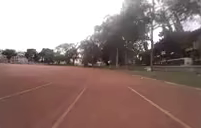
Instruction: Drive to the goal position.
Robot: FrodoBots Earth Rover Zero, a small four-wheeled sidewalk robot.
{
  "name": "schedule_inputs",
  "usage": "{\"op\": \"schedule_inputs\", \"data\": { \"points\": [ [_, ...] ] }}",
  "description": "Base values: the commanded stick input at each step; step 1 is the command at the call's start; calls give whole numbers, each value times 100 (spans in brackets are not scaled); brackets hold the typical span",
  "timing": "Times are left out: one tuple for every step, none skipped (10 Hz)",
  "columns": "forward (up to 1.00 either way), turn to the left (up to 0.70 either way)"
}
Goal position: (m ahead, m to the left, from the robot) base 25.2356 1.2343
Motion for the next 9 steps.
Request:
{"op": "schedule_inputs", "data": {
  "points": [
    [50,0],
    [50,0],
    [50,0],
    [50,0],
    [50,0],
    [50,0],
    [50,0],
    [50,0],
    [50,0]
  ]
}}
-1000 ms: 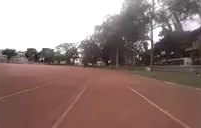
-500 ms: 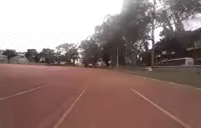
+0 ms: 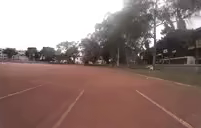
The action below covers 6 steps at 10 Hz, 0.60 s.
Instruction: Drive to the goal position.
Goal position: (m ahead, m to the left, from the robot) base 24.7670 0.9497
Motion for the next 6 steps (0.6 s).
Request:
{"op": "schedule_inputs", "data": {
  "points": [
    [50,0],
    [50,0],
    [50,0],
    [50,0],
    [50,0],
    [50,0]
  ]
}}
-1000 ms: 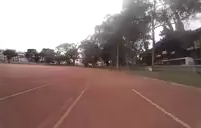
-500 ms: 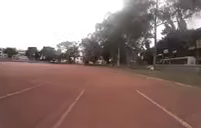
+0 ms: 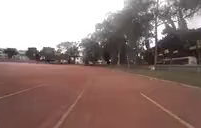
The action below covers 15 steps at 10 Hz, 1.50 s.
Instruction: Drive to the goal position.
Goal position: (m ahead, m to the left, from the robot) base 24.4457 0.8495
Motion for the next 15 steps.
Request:
{"op": "schedule_inputs", "data": {
  "points": [
    [50,0],
    [50,0],
    [50,0],
    [50,0],
    [50,0],
    [50,0],
    [50,0],
    [50,0],
    [50,0],
    [50,0],
    [50,0],
    [50,0],
    [50,0],
    [50,0],
    [50,0]
  ]
}}
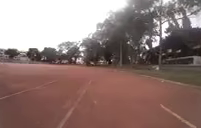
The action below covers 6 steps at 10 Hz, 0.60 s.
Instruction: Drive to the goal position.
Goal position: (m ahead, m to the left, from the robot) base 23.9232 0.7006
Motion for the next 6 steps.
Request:
{"op": "schedule_inputs", "data": {
  "points": [
    [50,0],
    [50,0],
    [50,0],
    [50,0],
    [50,0],
    [50,0]
  ]
}}
